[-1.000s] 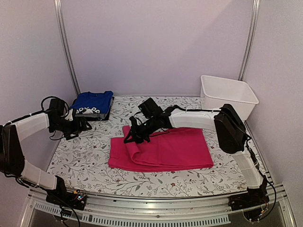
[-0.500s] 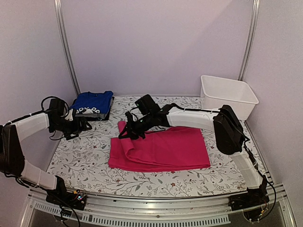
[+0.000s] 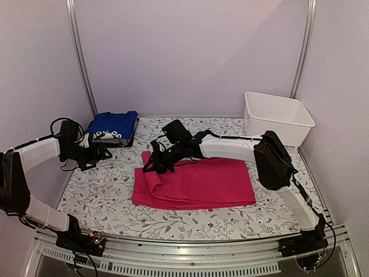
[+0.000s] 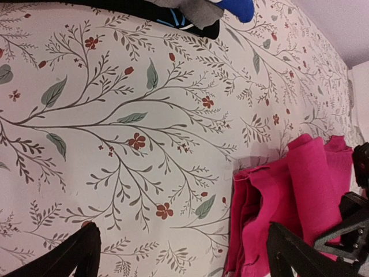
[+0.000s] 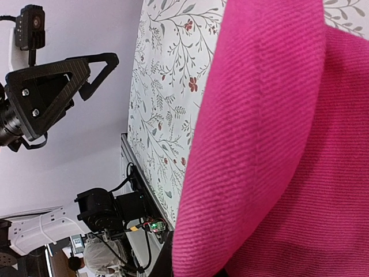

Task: Fold and stack the mixed laundry pile
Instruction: Fold the rectangle-folded trousers at the center of the board, then pick up the 1/2-rectangle-folded trousers from the center of the board.

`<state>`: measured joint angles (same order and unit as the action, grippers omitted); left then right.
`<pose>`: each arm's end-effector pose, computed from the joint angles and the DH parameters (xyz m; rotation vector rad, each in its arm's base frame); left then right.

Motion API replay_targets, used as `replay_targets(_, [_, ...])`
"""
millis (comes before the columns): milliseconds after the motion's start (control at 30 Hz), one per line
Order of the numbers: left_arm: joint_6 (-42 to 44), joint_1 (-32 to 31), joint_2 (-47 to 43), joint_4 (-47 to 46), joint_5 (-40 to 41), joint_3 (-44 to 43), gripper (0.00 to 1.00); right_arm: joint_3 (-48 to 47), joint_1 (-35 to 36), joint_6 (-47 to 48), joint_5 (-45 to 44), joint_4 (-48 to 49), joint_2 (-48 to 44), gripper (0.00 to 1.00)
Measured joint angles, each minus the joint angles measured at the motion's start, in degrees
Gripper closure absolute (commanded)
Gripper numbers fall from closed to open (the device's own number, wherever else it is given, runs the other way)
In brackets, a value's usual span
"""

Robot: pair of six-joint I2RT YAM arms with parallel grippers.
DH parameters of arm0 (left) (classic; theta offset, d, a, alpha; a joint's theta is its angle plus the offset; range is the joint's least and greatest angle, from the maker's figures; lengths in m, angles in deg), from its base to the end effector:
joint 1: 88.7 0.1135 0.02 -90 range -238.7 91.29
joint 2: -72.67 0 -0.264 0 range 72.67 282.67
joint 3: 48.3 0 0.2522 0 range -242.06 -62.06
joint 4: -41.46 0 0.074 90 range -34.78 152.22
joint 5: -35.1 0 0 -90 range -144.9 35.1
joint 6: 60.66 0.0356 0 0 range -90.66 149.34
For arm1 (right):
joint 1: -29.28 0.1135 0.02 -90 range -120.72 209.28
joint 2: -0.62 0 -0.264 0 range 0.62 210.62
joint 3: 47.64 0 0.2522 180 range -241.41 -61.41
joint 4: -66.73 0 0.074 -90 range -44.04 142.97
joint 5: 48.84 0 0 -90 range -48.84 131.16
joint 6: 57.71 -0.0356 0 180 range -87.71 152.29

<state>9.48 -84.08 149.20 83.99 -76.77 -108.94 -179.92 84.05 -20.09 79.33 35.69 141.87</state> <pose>0.2574 0.0075 0.2100 -0.4100 2.5561 -0.5919 0.3011 0.4645 0.1739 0.4896 -2.6789 -1.5609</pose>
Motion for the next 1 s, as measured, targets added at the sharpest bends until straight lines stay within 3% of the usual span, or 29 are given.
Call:
replay_targets(167, [0.1, 0.1, 0.0, 0.0, 0.0, 0.0, 0.00, -1.2, 0.2, -0.5, 1.8, 2.1, 0.8, 0.56])
replay_targets(367, [0.2, 0.3, 0.0, 0.0, -0.2, 0.0, 0.00, -2.1, 0.7, 1.3, 3.8, 6.2, 0.8, 0.42])
replay_targets(667, [0.3, 0.5, -3.3, 0.9, -3.3, 0.0, 0.00, 1.4, 0.0, 5.0, 5.0, 9.4, -2.7, 0.42])
replay_targets(1000, [-1.2, -5.0, -8.4, -0.4, -11.6, 1.2, 0.00, 33.6, -8.1, 12.2, 0.9, 6.6, -29.4, 0.43])
